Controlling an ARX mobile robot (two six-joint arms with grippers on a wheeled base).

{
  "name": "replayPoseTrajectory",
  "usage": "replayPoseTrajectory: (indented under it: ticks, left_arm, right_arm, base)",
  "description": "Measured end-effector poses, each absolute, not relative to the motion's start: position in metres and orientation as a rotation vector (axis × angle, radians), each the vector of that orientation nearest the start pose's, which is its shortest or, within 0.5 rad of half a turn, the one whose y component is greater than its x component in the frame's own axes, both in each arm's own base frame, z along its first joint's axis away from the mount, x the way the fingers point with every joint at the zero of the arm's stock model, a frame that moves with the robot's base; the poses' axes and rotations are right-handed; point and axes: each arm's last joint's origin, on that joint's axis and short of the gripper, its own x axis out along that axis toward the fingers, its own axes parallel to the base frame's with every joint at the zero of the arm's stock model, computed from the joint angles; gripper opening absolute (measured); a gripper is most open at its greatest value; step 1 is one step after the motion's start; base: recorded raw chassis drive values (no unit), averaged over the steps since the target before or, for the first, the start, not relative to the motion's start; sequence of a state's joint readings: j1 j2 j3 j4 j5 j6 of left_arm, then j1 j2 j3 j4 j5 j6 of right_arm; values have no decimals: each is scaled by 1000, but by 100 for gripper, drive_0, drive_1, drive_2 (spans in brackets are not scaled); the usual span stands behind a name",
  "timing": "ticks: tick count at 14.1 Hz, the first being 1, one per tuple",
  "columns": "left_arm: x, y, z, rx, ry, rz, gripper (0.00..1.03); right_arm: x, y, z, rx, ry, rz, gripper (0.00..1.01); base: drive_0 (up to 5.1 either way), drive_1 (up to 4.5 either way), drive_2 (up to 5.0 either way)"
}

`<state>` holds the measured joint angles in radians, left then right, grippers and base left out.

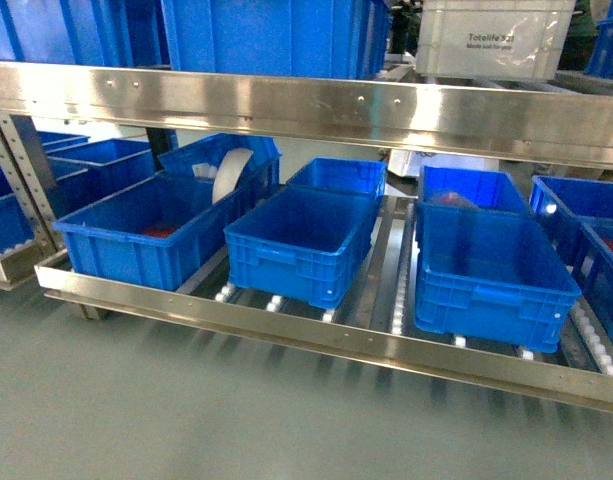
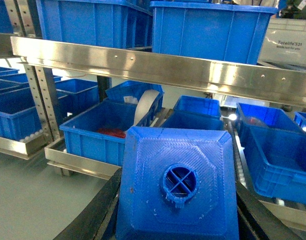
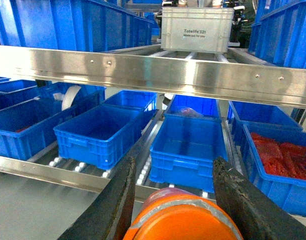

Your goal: Sort blue parts and orange caps into right shelf containers

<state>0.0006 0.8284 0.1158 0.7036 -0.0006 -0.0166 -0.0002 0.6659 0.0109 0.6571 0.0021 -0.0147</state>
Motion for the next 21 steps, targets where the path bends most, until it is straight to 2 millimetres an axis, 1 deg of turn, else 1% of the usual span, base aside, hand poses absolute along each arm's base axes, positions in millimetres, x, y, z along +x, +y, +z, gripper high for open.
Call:
replayPoseTrajectory:
  ticks: [8, 15, 17, 19, 21]
  left_arm:
    - [163, 0, 182, -16, 11, 4, 45]
    - [163, 0, 181, -16, 20, 3, 45]
    - [163, 0, 182, -15, 10, -2, 45]
    - [163, 0, 183, -15, 3, 0, 45]
    - [163, 0, 182, -15, 12, -3, 45]
  right_arm:
    - [140, 0, 165, -15, -1, 0, 41]
    - [140, 0, 164, -15, 6, 0, 41]
    - [140, 0, 165, -15, -2, 0, 41]
    - [140, 0, 165, -15, -2, 0, 41]
    - [140, 0, 165, -15, -1, 0, 41]
  base:
    - [-610, 245, -82]
    - [-489, 330, -318]
    - [0, 0, 0]
    - [-420, 443, -24]
    - [-103, 483, -312]
